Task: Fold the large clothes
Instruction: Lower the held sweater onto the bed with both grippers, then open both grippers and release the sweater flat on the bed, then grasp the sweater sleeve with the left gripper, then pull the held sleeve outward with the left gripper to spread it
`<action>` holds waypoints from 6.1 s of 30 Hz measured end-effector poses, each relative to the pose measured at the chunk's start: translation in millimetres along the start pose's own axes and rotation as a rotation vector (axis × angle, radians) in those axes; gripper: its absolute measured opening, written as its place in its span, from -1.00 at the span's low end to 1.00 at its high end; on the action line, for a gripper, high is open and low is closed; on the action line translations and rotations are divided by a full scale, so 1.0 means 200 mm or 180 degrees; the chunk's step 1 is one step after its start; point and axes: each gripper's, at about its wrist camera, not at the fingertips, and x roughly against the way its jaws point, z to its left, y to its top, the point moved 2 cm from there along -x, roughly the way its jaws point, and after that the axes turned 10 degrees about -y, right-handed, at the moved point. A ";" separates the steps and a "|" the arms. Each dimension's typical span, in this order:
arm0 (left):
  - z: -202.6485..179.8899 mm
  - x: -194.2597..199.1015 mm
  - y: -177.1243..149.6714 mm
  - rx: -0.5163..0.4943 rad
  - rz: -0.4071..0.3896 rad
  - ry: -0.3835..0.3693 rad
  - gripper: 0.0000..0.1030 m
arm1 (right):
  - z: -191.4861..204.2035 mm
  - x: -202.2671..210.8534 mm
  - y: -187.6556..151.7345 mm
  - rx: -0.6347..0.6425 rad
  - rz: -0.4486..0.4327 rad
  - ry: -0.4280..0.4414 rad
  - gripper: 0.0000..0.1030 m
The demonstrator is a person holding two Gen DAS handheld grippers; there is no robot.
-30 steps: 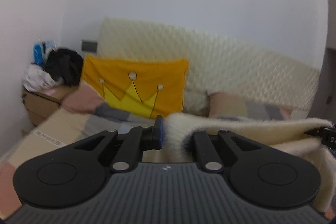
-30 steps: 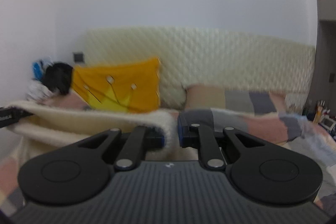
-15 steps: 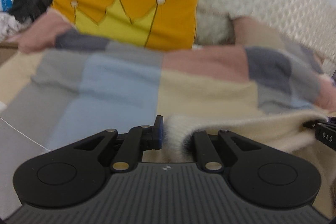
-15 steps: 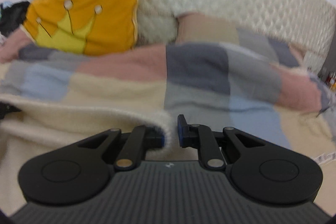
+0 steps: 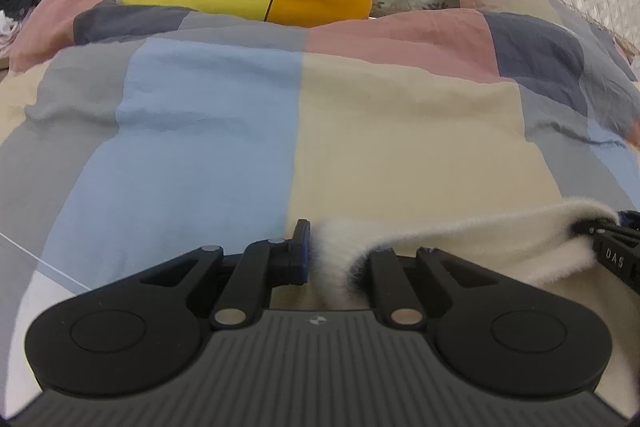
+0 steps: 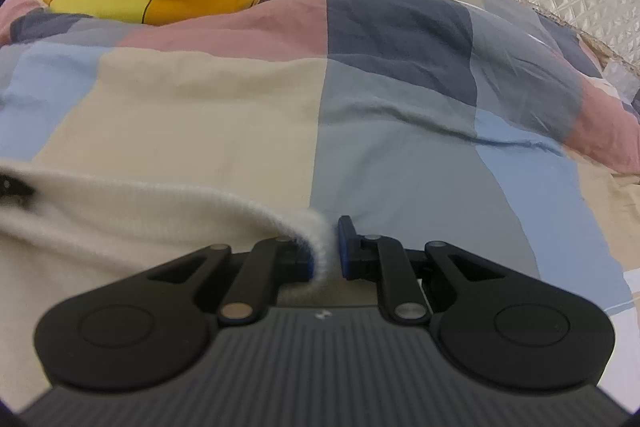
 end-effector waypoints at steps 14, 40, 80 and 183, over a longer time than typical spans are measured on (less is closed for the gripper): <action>-0.06 0.35 0.11 -0.0107 0.0243 0.0077 0.64 | -0.14 0.33 0.11 -0.0158 0.0008 0.0324 0.69; -0.25 0.92 -0.03 0.0197 -0.0030 -0.0101 0.70 | 0.08 0.88 -0.12 -0.0247 -0.0175 0.1257 0.69; -0.09 0.69 0.12 0.0141 -0.0014 -0.0625 0.70 | 0.29 0.67 -0.08 -0.0345 -0.0285 0.0923 0.68; 2.13 2.49 -0.49 0.2208 -0.1304 0.1259 -0.75 | 0.11 1.75 -1.13 0.0009 -0.0223 0.1459 0.69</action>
